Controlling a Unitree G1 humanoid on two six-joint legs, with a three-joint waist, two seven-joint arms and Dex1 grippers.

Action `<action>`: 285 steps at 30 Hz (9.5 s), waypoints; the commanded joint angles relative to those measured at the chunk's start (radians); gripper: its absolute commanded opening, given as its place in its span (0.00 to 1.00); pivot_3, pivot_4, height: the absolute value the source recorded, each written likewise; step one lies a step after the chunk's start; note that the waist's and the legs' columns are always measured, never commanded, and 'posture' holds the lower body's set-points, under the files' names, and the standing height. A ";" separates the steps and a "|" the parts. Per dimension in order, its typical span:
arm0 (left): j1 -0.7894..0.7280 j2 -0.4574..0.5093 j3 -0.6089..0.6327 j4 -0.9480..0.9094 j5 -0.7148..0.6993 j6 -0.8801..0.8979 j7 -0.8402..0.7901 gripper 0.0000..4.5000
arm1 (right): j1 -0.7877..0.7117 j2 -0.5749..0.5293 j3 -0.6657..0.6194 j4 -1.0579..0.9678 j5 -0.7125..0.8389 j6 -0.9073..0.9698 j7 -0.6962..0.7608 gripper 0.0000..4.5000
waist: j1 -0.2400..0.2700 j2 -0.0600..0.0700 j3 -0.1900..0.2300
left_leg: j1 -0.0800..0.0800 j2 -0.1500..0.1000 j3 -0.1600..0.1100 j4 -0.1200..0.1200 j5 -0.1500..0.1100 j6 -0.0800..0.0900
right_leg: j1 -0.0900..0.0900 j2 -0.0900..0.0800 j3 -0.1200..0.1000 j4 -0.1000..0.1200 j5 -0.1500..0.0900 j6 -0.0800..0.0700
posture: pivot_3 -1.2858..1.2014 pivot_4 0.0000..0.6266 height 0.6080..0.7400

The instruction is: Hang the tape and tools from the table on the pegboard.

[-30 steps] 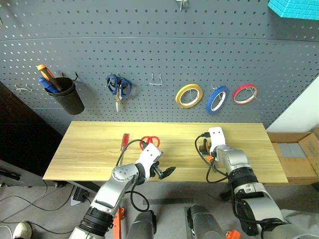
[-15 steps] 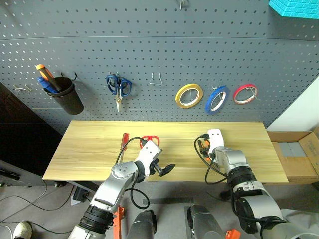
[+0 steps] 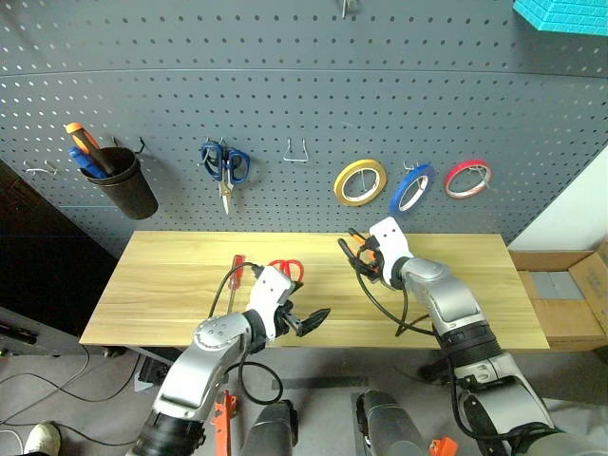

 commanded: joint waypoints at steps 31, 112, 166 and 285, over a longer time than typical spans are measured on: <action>-0.673 0.016 0.231 0.502 -0.057 -0.205 0.099 1.00 | -0.923 0.339 -0.382 1.033 0.216 -0.930 -0.104 0.63 | 0.054 -0.014 -0.009 | -0.013 0.006 -0.002 -0.012 0.010 -0.018 | -0.019 0.015 -0.004 0.001 0.011 -0.018 | 0.57 0.28 1.00; -0.507 0.070 0.310 0.286 -0.116 -0.092 0.136 1.00 | -1.034 0.289 -0.465 1.181 0.111 -0.858 -0.351 0.63 | 0.098 -0.013 -0.007 | -0.012 0.005 -0.012 -0.011 0.016 -0.024 | -0.019 0.016 -0.011 0.012 0.009 -0.023 | 0.60 0.28 1.00; -0.529 0.075 0.304 0.323 -0.113 -0.115 0.119 1.00 | -0.833 0.265 -0.162 1.159 -0.244 -1.177 -0.638 0.63 | 0.107 -0.013 -0.008 | -0.005 0.005 -0.012 -0.011 0.019 -0.027 | -0.015 0.017 -0.011 0.015 0.007 -0.027 | 0.60 0.28 1.00; -0.055 0.041 -0.018 0.127 0.450 -0.238 0.457 0.05 | 0.077 -0.081 0.117 -0.026 0.113 -0.807 0.453 1.00 | 0.039 -0.014 -0.013 | 0.003 0.007 -0.010 -0.011 0.019 -0.027 | 0.000 0.016 -0.009 0.000 0.010 -0.015 | 0.51 0.18 1.00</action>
